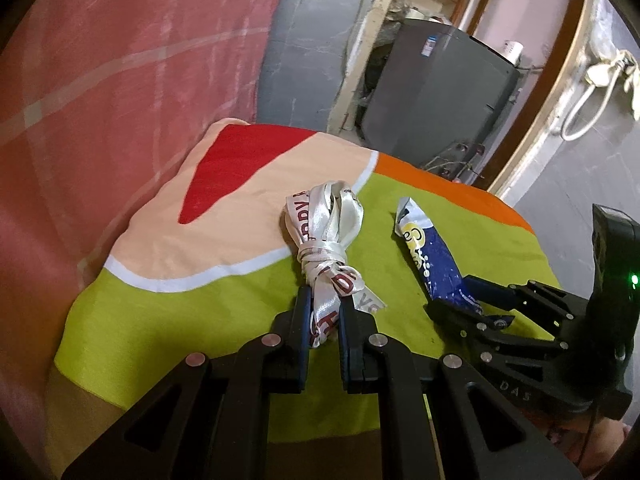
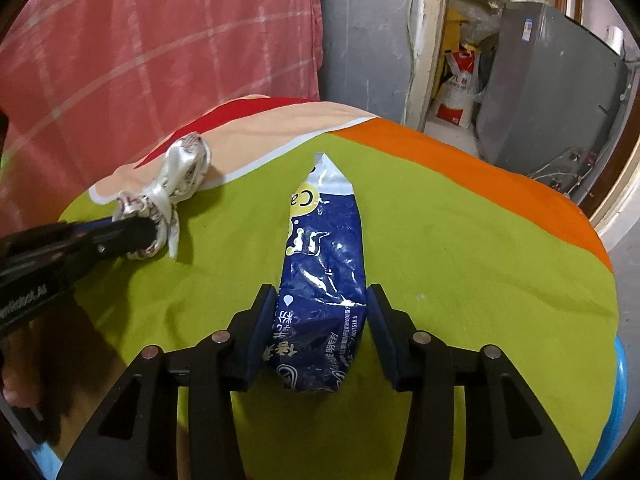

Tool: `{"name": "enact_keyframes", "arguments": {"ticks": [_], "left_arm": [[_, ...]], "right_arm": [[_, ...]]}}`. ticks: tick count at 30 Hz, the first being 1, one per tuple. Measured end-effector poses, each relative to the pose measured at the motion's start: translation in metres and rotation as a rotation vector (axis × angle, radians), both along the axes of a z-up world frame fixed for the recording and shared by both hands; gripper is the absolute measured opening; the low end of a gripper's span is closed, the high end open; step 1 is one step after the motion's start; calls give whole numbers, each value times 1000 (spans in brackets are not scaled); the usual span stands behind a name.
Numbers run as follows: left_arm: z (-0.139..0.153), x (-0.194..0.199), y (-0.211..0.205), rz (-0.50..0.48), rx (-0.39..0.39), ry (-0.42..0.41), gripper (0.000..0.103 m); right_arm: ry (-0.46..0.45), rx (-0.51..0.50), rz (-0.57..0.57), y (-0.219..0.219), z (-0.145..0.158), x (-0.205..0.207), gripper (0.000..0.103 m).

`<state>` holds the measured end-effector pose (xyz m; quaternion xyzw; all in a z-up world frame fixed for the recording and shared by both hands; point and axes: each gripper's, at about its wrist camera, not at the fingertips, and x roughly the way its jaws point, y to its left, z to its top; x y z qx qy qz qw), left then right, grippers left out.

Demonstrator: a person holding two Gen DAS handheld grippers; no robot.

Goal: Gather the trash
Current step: 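Grasp the white printed ribbon with the left tool while the right tool grasps the blue wrapper, then lift and carry both held pieces over the blue bucket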

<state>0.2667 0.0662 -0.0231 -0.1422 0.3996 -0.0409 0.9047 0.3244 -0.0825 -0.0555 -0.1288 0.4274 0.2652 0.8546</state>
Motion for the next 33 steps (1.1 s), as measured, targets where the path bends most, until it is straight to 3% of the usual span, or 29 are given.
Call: {"name": "enact_keyframes", "arguments": {"ticks": [13, 21, 33], "left_arm": [[10, -13, -52, -106, 44, -95, 8], [20, -15, -83, -145, 42, -149, 8], [49, -24, -149, -228, 33, -320, 8]], "right_arm": [[-181, 137, -109, -66, 32, -45, 41], [-278, 167, -164, -101, 46, -62, 41], [-519, 256, -327, -178, 85, -99, 41]]}}
